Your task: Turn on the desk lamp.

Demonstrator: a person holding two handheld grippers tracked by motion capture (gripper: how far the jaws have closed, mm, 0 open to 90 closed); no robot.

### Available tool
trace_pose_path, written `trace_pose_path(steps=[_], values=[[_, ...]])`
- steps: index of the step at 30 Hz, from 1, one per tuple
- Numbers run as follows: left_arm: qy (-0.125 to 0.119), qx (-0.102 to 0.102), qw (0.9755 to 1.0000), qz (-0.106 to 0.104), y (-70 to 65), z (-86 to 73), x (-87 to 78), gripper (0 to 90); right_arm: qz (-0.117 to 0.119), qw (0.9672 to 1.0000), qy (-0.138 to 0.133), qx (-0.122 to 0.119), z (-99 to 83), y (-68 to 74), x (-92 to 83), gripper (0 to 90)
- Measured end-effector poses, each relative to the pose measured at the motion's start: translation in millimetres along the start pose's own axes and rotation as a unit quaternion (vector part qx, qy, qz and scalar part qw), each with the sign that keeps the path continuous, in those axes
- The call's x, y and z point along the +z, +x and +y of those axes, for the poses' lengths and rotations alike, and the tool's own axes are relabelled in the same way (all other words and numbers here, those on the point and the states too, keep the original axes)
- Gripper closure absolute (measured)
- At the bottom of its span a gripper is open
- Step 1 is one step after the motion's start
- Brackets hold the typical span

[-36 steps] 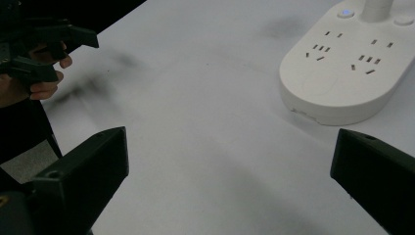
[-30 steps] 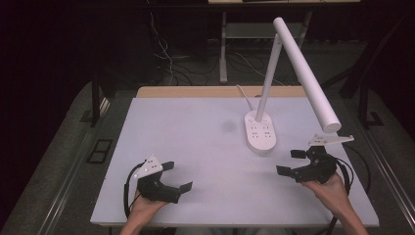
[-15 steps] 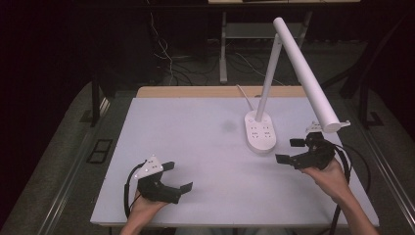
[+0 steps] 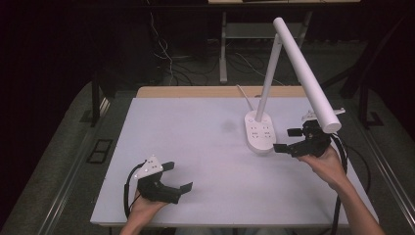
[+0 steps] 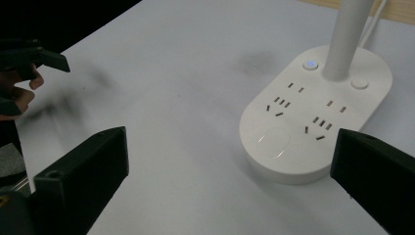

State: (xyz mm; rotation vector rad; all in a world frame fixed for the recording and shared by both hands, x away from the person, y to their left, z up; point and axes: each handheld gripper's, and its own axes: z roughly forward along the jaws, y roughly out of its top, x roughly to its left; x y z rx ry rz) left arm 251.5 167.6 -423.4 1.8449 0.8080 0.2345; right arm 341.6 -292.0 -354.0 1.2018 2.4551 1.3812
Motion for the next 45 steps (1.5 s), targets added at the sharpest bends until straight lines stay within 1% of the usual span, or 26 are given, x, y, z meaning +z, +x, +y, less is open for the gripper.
trace_pose_path(steps=[2,6,15,20,22,26,34,38,40,44,45], values=[[0.0,0.001,1.0,0.0,0.3,0.0,-0.4,0.0,0.0,1.0,0.002,0.0,1.1,-1.3,1.3,0.6],[-0.001,-0.002,1.0,0.001,0.5,0.0,-0.5,0.0,-0.004,1.0,0.005,0.0,6.5,-8.9,5.7,0.6],[0.001,-0.001,1.0,-0.001,-0.2,0.1,0.3,0.0,-0.005,1.0,-0.006,0.002,17.4,-20.0,10.0,0.6],[0.001,-0.002,1.0,-0.001,0.2,-0.1,0.2,0.0,-0.007,1.0,-0.002,0.001,21.7,-24.1,13.8,0.6],[0.002,-0.001,1.0,-0.003,-0.1,0.1,0.5,0.0,-0.01,0.9999,0.004,0.0,25.9,-28.0,17.6,0.6],[0.002,0.001,1.0,-0.004,-0.5,0.2,0.7,0.0,-0.014,0.9999,0.009,0.003,31.8,-32.6,22.5,0.6],[0.004,0.002,1.0,-0.005,-1.2,0.1,1.2,0.0,-0.02,0.9998,0.01,0.001,43.6,-41.9,31.7,0.6],[0.004,0.002,1.0,-0.006,-0.8,0.1,1.0,0.0,-0.023,0.9996,0.012,0.005,47.6,-46.1,37.0,0.6],[0.004,0.001,1.0,-0.006,-0.8,0.1,0.7,0.0,-0.025,0.9995,0.018,0.008,49.0,-48.4,39.0,0.6],[0.003,0.001,1.0,-0.006,-0.5,0.1,0.5,0.0,-0.034,0.9993,0.015,0.007,51.7,-54.5,43.9,0.6],[0.002,0.001,1.0,-0.006,-0.4,0.1,0.4,0.0,-0.036,0.9992,0.015,0.01,52.1,-56.0,44.8,4.5]])
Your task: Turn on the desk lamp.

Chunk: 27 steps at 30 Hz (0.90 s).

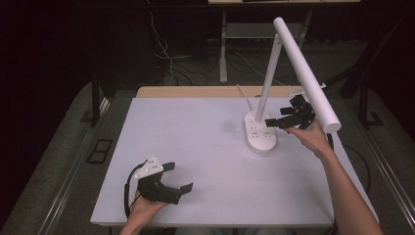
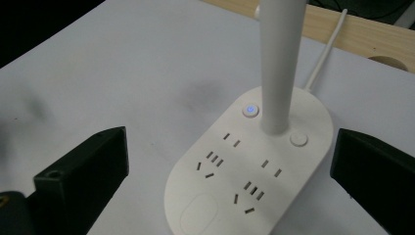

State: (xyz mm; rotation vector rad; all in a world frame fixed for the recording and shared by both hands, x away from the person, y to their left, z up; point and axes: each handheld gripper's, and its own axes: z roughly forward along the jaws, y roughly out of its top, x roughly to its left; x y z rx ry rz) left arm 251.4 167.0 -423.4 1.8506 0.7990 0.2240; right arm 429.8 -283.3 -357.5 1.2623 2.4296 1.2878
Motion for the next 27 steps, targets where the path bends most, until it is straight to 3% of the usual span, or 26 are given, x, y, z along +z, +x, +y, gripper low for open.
trace_pose_path(steps=[6,16,27], values=[[0.003,0.001,1.0,-0.001,-0.1,-0.1,0.6,0.0,-0.007,0.9999,-0.008,-0.004,-0.2,-7.7,4.7,22.5],[0.002,-0.002,1.0,0.002,1.9,-0.3,-0.3,0.0,-0.018,0.9998,0.006,0.003,-3.3,-18.0,18.2,38.6],[0.003,0.0,1.0,0.001,2.0,-0.4,0.6,0.0,-0.028,0.9994,-0.011,0.016,-4.8,-31.7,21.5,54.8]])
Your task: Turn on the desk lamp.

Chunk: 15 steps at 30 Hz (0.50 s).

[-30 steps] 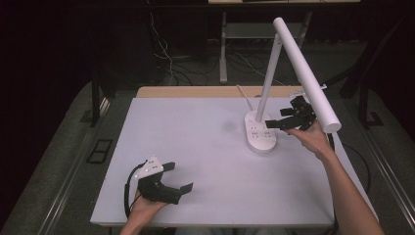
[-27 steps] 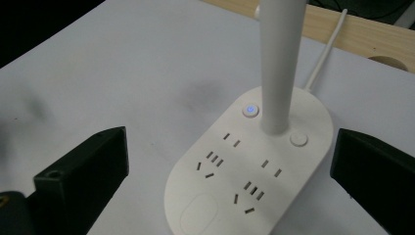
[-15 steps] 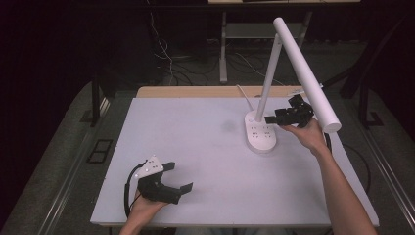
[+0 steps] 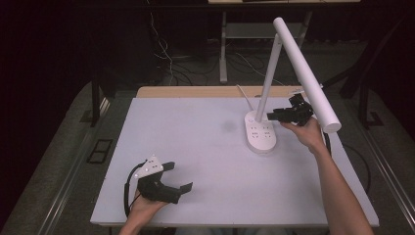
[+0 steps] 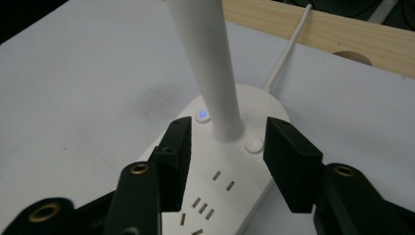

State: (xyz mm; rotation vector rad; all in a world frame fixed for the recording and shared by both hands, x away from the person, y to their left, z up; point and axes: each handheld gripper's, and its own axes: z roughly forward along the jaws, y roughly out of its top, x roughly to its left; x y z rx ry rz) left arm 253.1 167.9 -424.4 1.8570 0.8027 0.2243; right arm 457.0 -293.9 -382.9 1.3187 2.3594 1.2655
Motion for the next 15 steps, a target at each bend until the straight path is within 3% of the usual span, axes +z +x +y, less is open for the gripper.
trace_pose_path(steps=[10,15], values=[[0.001,0.001,1.0,0.0,0.6,0.0,0.3,0.0,-0.005,0.9997,-0.011,0.02,-1.4,-11.6,8.6,79.2],[0.0,0.0,1.0,0.001,1.1,-0.1,0.1,0.0,-0.009,0.9993,-0.008,0.035,-3.4,-16.5,15.1,86.7]])
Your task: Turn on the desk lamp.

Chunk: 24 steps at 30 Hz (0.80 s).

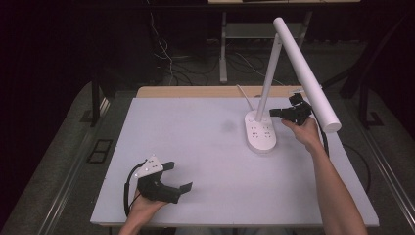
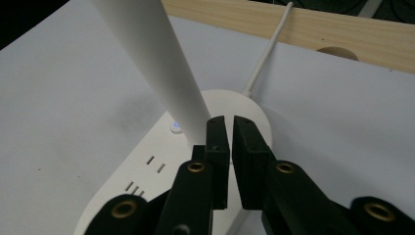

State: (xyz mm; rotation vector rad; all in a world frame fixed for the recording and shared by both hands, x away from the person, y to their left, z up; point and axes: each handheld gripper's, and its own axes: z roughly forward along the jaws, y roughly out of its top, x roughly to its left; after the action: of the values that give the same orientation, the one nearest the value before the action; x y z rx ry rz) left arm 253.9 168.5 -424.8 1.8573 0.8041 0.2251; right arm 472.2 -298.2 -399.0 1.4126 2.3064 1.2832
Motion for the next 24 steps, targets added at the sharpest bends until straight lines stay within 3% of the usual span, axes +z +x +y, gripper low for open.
trace_pose_path(steps=[19,24], values=[[0.001,0.0,1.0,-0.002,0.0,-0.1,-0.4,0.0,0.013,0.9988,0.001,0.048,-10.2,-14.7,25.5,89.7],[0.0,0.0,1.0,-0.002,0.5,-0.1,-1.2,0.0,0.016,0.9987,0.006,0.048,-11.8,-13.2,32.0,89.7]])
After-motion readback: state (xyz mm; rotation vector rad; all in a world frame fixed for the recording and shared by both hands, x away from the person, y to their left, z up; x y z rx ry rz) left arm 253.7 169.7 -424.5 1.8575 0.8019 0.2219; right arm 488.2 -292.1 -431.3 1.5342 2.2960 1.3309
